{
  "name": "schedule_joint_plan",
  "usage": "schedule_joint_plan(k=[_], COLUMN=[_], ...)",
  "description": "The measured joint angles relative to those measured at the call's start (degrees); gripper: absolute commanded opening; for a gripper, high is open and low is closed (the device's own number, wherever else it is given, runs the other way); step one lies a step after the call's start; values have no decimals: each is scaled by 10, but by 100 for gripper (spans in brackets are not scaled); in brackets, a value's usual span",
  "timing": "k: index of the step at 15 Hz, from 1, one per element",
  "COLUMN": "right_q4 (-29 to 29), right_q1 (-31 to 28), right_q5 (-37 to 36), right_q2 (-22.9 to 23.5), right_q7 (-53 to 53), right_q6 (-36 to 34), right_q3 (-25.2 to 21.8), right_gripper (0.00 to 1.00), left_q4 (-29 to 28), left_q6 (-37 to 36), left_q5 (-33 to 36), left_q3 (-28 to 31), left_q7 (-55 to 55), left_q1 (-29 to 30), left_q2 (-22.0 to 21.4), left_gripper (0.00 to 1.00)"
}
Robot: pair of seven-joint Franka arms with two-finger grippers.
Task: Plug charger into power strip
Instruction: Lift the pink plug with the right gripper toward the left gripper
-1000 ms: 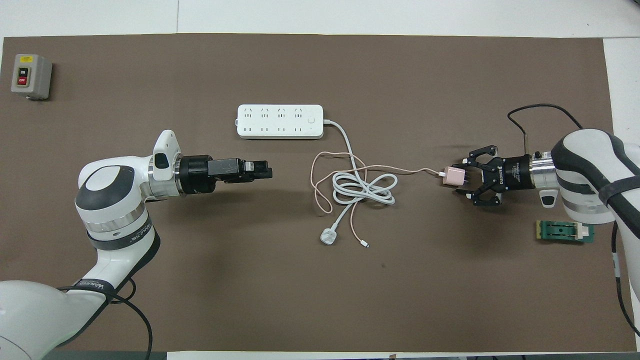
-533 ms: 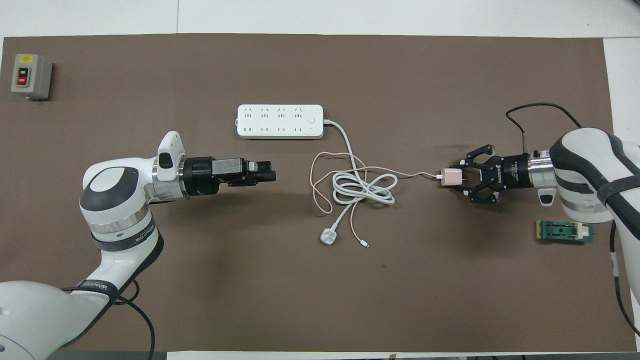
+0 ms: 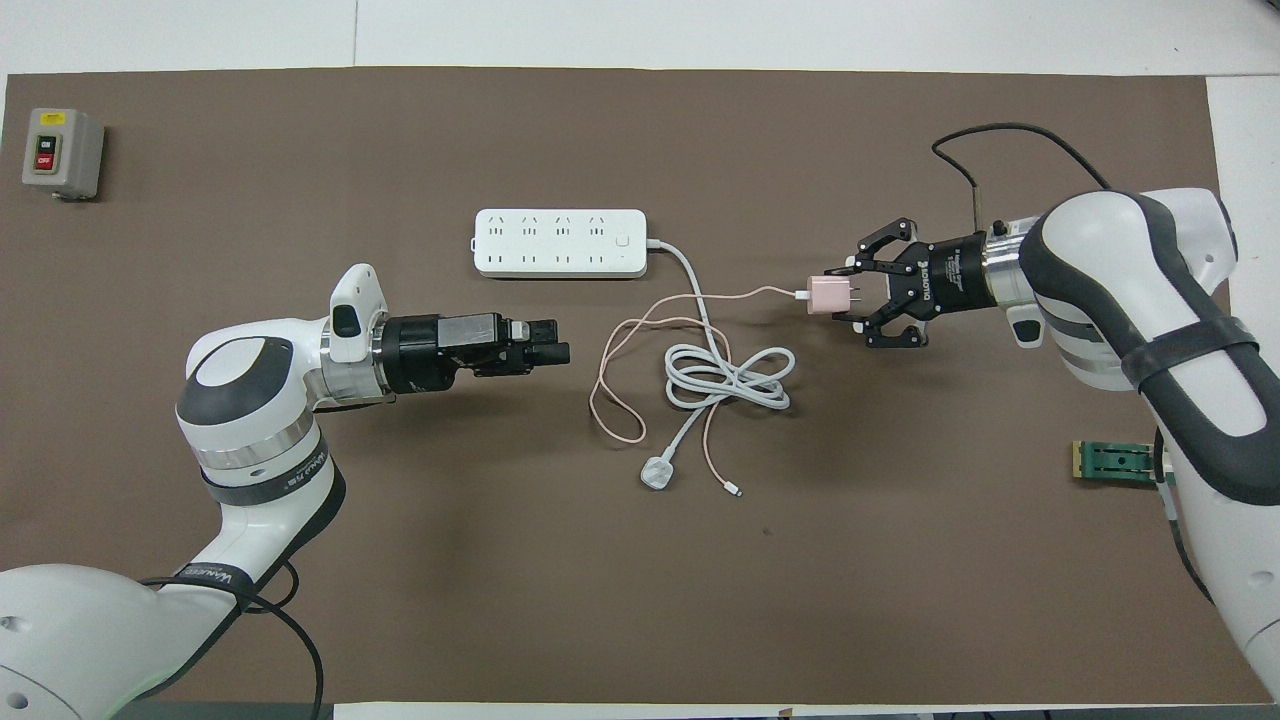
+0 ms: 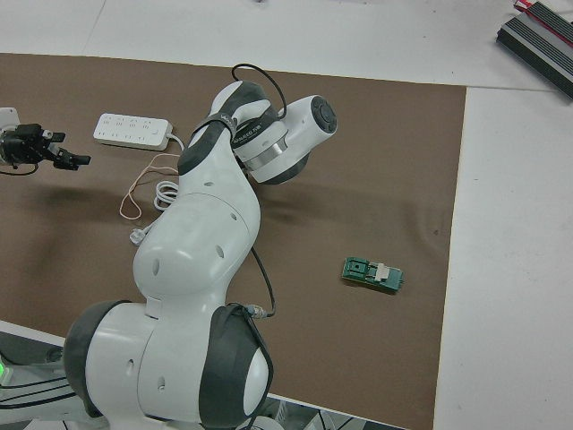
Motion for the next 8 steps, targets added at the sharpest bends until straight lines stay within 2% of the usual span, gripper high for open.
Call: schedule_joint_plan(k=[4, 8], right_q4=[52, 77], right_q1=[67, 127], right_q5=[1, 24], right_q2=[-10, -15], right_q7=[92, 149], right_q6=[0, 14], right_q3=[2, 2], right_gripper=[0, 0], left_q4=[0, -5], left_q6=[-2, -5], left_q5=[-6, -7], left_q3=[0, 0], left_q7=[0, -1], left_q1=[-6, -6], left_q2=[0, 0], left_gripper=[100, 100])
